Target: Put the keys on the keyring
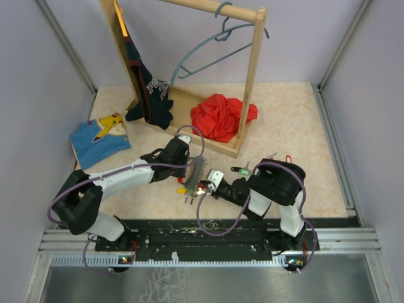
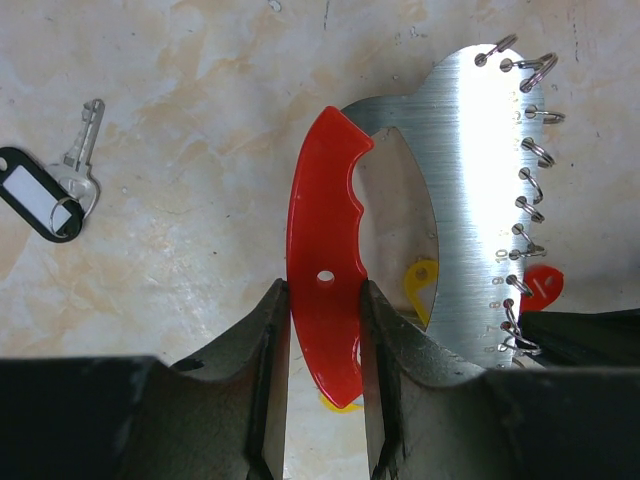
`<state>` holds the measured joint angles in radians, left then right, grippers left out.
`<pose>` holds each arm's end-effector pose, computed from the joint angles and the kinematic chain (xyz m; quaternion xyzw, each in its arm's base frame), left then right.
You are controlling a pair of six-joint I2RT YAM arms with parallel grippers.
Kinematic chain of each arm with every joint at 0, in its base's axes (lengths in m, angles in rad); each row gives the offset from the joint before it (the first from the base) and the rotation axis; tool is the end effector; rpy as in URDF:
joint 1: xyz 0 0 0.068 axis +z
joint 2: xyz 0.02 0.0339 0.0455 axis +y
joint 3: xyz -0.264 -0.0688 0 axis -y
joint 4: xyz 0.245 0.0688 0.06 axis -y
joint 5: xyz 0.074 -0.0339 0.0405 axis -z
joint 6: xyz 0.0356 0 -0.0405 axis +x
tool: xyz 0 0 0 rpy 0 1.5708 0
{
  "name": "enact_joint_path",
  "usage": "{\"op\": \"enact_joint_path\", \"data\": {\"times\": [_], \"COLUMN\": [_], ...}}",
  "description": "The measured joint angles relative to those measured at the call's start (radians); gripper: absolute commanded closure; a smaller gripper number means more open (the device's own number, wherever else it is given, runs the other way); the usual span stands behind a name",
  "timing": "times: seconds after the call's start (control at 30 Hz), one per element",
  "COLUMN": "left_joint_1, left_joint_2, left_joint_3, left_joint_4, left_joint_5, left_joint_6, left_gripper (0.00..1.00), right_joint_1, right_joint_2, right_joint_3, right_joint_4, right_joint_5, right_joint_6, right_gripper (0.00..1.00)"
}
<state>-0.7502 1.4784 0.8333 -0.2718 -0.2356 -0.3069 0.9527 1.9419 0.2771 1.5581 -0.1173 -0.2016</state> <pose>0.2204 -0.1941 0.1908 0.1699 0.9258 -0.0647 0.3315 0.1480 0.2153 0.0983 -0.4380 0.6009 0.2853 0.6047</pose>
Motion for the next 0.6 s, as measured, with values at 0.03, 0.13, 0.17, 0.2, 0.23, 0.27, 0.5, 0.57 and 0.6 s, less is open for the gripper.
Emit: {"op": "enact_joint_path", "data": {"times": [0.03, 0.13, 0.17, 0.2, 0.23, 0.27, 0.5, 0.57, 0.6], "left_joint_1": [0.000, 0.000, 0.000, 0.000, 0.000, 0.000, 0.013, 0.021, 0.026], "left_joint_2": [0.000, 0.000, 0.000, 0.000, 0.000, 0.000, -0.026, -0.068, -0.092], "left_joint_3": [0.000, 0.000, 0.000, 0.000, 0.000, 0.000, -0.045, -0.092, -0.116], "left_joint_4": [-0.002, -0.009, -0.010, -0.011, -0.012, -0.013, 0.016, 0.056, 0.077], "left_joint_5": [-0.001, -0.003, -0.002, 0.000, 0.002, 0.003, 0.042, 0.061, 0.070], "left_joint_6": [-0.011, -0.045, -0.059, -0.071, -0.084, -0.096, -0.169, -0.189, -0.195], "left_gripper": [0.84, 0.84, 0.84, 0.84, 0.83, 0.82, 0.65, 0.57, 0.54], "right_joint_1": [0.000, 0.000, 0.000, 0.000, 0.000, 0.000, 0.000, 0.001, 0.001], "right_joint_2": [-0.008, -0.039, -0.050, -0.058, -0.065, -0.071, -0.115, -0.138, -0.150], "right_joint_3": [-0.006, -0.027, -0.034, -0.038, -0.042, -0.046, -0.071, -0.076, -0.077], "right_joint_4": [-0.001, 0.000, 0.000, -0.001, 0.000, 0.000, -0.003, -0.008, -0.010], "right_joint_5": [0.002, 0.006, 0.010, 0.011, 0.011, 0.012, 0.019, 0.014, 0.011], "right_joint_6": [-0.001, -0.008, -0.012, -0.014, -0.016, -0.016, -0.032, -0.036, -0.039], "right_gripper": [1.00, 1.00, 1.00, 1.00, 1.00, 1.00, 1.00, 1.00, 1.00]}}
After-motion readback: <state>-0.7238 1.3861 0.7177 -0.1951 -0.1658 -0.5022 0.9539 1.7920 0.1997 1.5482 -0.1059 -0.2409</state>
